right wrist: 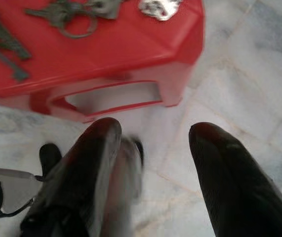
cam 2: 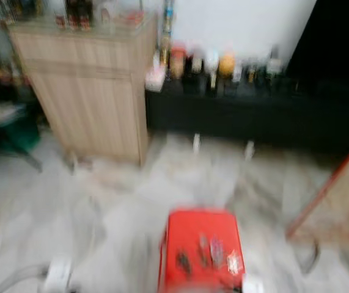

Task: Hang keys on a hook

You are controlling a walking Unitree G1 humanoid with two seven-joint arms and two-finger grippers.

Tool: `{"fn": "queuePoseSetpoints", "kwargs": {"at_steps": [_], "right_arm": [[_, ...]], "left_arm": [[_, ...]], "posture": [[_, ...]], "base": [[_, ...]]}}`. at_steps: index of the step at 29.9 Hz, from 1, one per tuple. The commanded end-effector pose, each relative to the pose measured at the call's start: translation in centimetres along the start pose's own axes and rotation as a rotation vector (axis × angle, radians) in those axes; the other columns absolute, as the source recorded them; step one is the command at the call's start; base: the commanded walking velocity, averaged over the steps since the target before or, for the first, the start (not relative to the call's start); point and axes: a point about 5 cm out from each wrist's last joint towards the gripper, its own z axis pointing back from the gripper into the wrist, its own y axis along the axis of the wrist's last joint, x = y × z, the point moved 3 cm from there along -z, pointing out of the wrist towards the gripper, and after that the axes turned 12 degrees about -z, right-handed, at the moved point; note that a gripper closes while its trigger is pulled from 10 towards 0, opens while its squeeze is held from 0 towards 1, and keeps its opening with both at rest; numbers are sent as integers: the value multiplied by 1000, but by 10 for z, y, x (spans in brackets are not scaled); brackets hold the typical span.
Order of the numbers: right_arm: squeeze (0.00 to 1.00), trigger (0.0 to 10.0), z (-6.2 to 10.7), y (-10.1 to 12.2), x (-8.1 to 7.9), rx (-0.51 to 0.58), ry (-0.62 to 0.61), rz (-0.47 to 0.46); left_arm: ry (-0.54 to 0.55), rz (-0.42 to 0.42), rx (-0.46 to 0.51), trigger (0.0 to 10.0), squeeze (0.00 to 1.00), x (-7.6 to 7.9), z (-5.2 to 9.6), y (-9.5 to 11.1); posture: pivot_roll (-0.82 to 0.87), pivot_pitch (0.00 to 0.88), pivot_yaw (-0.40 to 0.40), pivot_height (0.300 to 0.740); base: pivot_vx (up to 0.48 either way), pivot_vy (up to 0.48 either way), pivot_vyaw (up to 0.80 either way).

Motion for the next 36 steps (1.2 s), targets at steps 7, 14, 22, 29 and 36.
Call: {"fn": "queuePoseSetpoints", "kwargs": {"at_steps": [7, 14, 22, 29, 36], "right_arm": [[0, 10000, 2, 0, 12, 9, -30, -25], [0, 10000, 2, 1, 12, 12, -27, -28], [0, 10000, 2, 2, 11, 30, -12, -49], [0, 10000, 3, 2, 11, 35, -12, -57], [0, 10000, 3, 3, 11, 46, -3, -67]], "left_arm": [[-20, 20, 3, 10000, 0, 9, -1, 1], [-20, 22, 4, 10000, 0, 10, 0, 1], [-21, 21, 2, 10000, 0, 10, 0, 1], [-18, 21, 2, 10000, 0, 10, 0, 0], [-18, 18, 1, 10000, 0, 10, 0, 0]], "posture": [[38, 0, -51, 740], [38, 0, -52, 740], [36, 0, -51, 740], [36, 0, -52, 740], [35, 0, -51, 740]], "base": [[0, 0, 0], [0, 0, 0], [0, 0, 0], [0, 0, 0], [0, 0, 0]]}}
